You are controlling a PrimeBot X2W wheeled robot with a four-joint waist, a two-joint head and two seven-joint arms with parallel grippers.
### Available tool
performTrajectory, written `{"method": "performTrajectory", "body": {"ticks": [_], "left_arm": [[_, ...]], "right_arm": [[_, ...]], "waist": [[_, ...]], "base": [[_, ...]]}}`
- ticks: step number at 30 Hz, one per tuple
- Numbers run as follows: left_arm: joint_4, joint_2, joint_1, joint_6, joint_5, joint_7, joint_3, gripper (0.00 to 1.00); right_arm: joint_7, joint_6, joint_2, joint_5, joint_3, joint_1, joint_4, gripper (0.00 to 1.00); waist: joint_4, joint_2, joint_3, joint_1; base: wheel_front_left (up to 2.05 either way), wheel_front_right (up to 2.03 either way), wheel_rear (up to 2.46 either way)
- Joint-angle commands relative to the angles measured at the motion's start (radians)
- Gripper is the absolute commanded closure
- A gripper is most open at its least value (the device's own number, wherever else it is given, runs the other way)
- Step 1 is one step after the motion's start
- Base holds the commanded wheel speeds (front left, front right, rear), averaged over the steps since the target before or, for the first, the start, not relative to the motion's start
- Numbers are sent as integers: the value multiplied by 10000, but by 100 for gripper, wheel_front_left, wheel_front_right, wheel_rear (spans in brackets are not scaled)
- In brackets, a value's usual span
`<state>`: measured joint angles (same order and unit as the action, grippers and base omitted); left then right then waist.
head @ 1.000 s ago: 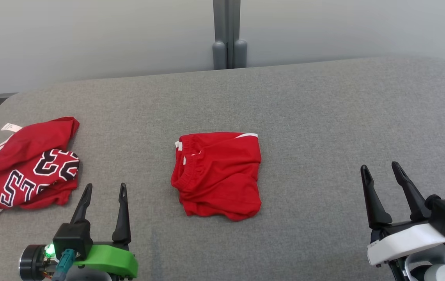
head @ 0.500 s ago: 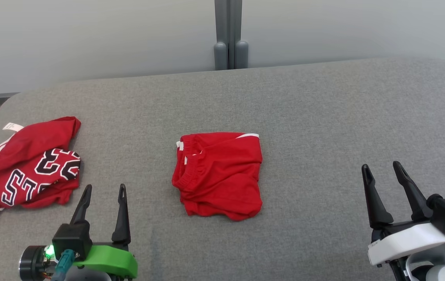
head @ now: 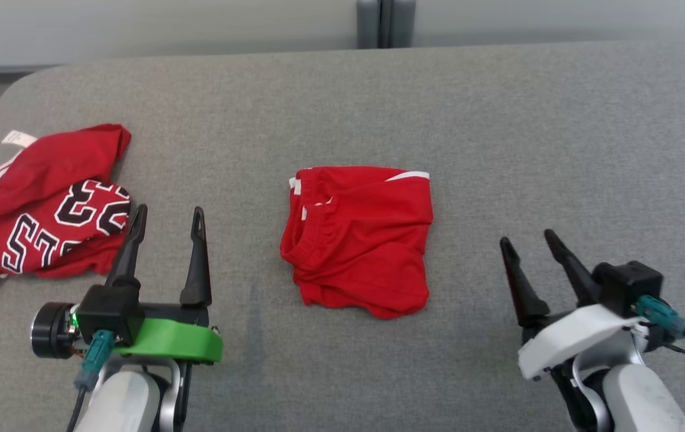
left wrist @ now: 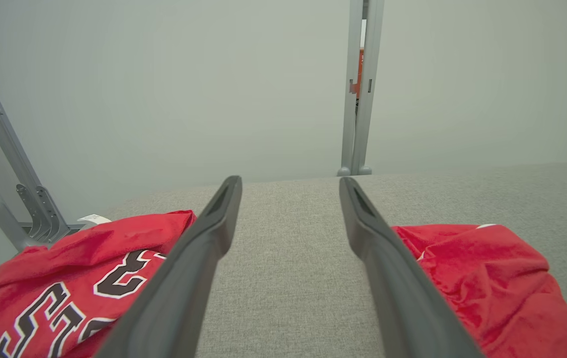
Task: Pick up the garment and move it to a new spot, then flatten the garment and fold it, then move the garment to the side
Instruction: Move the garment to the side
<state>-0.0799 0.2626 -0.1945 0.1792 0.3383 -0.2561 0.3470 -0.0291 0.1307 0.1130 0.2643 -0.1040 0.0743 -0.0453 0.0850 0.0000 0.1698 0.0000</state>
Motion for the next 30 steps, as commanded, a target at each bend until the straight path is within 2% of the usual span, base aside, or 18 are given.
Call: {"method": "performTrajectory", "body": {"ticks": [1,8,15,16,17,18,23,27,30], "left_arm": [[6,-96,-252,-56,-135,-46,-17,0],[-28,-484,-662,-179,-239,-93,-132,0],[30,-802,-652,-385,-470,-90,-390,0],[35,-832,-634,-405,-526,-91,-440,0],[44,-862,-609,-439,-563,-91,-481,0],[52,-892,-570,-467,-590,-91,-522,0],[158,-954,-308,-534,-795,-91,-792,0],[262,-854,-166,-588,-919,-91,-990,0],[358,-726,-45,-594,-1024,-91,-1134,0]], "right_arm": [[-37,0,-23,112,-197,337,-335,0],[-376,0,-284,443,-1172,1748,-2538,0],[-378,0,-502,748,-1403,2560,-4358,0],[-311,0,-521,796,-1449,2585,-4562,60],[-294,0,-532,840,-1484,2595,-4682,78],[-322,0,-541,887,-1520,2604,-4769,100],[-818,0,-461,945,-1606,2589,-4742,100],[-1120,-8,-244,1045,-1838,2495,-4427,100],[-1265,-8,-34,1234,-2179,2477,-4124,100]], "waist": [[704,0,810,0],[1268,0,1257,0],[1558,0,1317,0],[1574,0,1315,0],[1578,0,1305,0],[1565,0,1293,0],[1178,0,1193,0],[448,0,1145,0],[-353,0,1154,0]], "base": [[0,0,0],[0,0,0],[0,0,0],[0,0,0],[0,0,0],[0,0,0],[0,0,0],[0,0,0],[0,0,0]]}}
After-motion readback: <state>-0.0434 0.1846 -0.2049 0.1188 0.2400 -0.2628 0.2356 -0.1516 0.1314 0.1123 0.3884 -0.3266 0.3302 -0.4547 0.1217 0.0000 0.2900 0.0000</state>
